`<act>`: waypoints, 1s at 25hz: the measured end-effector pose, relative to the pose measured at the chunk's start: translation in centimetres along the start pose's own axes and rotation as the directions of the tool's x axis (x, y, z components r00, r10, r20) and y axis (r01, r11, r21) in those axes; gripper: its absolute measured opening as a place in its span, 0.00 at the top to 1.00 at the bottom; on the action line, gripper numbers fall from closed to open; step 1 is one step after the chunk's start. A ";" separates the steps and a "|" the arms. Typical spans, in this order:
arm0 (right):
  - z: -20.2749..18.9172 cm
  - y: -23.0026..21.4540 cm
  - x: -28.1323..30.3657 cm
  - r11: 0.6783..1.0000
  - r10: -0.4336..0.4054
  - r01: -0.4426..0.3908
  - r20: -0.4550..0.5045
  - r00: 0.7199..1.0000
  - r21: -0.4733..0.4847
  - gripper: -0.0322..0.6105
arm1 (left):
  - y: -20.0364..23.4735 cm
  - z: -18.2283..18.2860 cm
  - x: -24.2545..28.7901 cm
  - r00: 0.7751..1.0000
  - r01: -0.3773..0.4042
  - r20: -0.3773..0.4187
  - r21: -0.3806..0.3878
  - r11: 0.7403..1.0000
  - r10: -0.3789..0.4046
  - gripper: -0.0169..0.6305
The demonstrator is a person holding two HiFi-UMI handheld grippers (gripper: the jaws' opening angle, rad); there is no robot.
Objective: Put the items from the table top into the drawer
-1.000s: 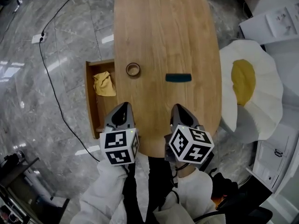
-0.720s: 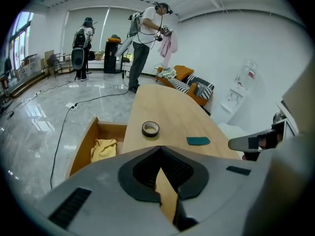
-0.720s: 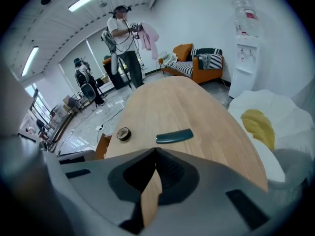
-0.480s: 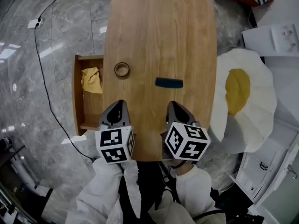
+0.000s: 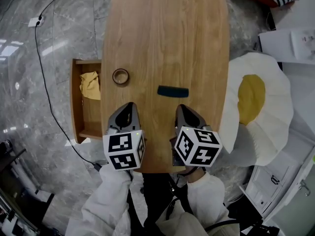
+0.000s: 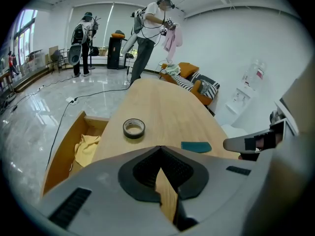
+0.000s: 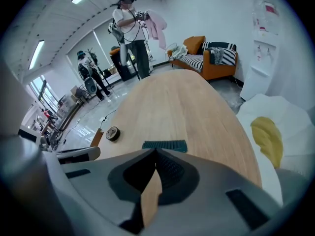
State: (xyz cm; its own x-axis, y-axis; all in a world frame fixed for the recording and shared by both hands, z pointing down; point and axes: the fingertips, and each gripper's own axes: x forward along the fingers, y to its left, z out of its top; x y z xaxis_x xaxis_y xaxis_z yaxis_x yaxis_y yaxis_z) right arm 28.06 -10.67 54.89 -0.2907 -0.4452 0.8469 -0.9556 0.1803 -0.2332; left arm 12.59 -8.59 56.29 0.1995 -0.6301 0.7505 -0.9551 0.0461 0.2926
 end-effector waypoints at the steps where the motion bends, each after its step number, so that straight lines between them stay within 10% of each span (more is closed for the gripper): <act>1: 0.0 0.0 0.2 1.000 0.012 -0.012 -0.007 1.000 -0.004 0.85 | 0.0 -0.1 0.2 1.000 -0.002 -0.006 0.002 1.000 0.002 0.97; 13: 0.0 0.5 3.7 0.956 0.120 -0.158 -0.162 0.979 -0.247 0.84 | 0.1 -0.3 2.1 0.999 -0.019 -0.051 0.000 1.000 0.019 0.97; 25: 0.1 0.7 6.5 0.728 0.100 -0.314 -0.359 0.928 -0.609 0.64 | 0.4 -1.3 3.0 0.994 -0.032 -0.108 -0.039 0.999 0.028 0.97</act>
State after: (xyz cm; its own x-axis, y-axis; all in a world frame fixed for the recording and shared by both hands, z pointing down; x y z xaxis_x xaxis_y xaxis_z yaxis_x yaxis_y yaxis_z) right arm 25.50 -13.49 60.21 -0.3472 -0.0798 0.9344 -0.5747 0.8054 -0.1448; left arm 13.15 -9.44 59.48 0.1952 -0.5413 0.8179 -0.9519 0.0963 0.2910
